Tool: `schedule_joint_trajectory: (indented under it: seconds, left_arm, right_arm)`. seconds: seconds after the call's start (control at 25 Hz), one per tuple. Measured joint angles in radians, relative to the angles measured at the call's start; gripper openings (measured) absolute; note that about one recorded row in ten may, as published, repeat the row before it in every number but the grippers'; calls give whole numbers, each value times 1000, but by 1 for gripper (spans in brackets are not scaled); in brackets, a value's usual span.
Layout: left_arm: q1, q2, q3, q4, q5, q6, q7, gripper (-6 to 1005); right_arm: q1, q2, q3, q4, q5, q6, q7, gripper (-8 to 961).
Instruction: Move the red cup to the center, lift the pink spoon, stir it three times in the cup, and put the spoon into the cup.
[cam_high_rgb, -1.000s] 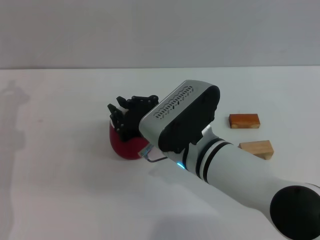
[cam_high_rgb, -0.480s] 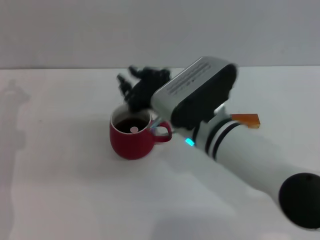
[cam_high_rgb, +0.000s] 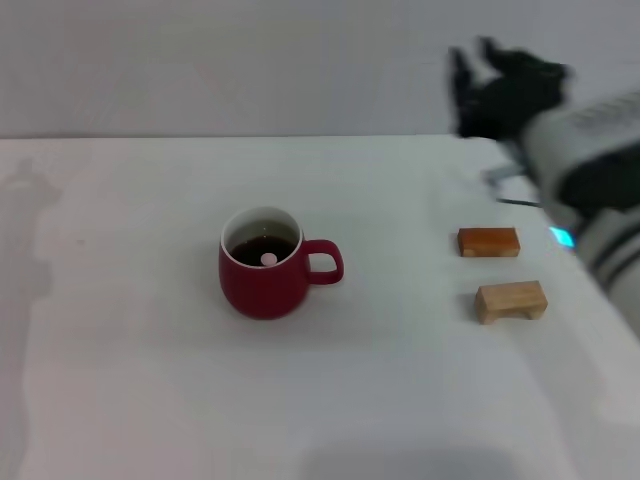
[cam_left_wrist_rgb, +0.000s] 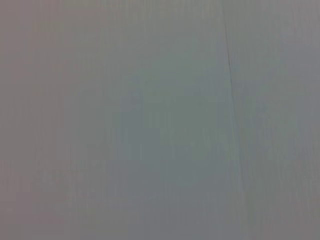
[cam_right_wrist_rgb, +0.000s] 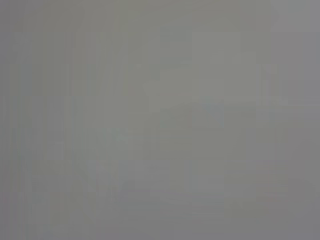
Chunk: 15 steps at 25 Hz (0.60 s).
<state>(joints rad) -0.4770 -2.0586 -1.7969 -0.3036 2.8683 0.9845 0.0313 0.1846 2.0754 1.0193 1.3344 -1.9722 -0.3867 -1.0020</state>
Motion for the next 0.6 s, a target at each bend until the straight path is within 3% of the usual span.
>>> schedule_joint_trajectory:
  seconds: [0.04, 0.08, 0.44, 0.52, 0.6]
  left_arm:
    - [0, 0, 0, 1, 0, -1, 2, 87]
    - [-1, 0, -1, 2, 0, -3, 4, 87]
    - [12, 0, -27, -6, -1, -23, -34, 88]
    - [12, 1, -29, -6, -1, -30, -40, 88]
    - [11, 3, -35, -7, -1, -40, -44, 175]
  right_arm:
    - [-67, 0, 8, 24, -37, -55, -1, 350]
    - [-67, 0, 8, 24, -37, -55, -1, 357]
    - [-350, 0, 69, 35, -60, -360, 38, 420]
    - [-376, 0, 80, 29, -59, -381, 67, 502]
    - [-416, 0, 96, 5, -67, -447, 150, 583]
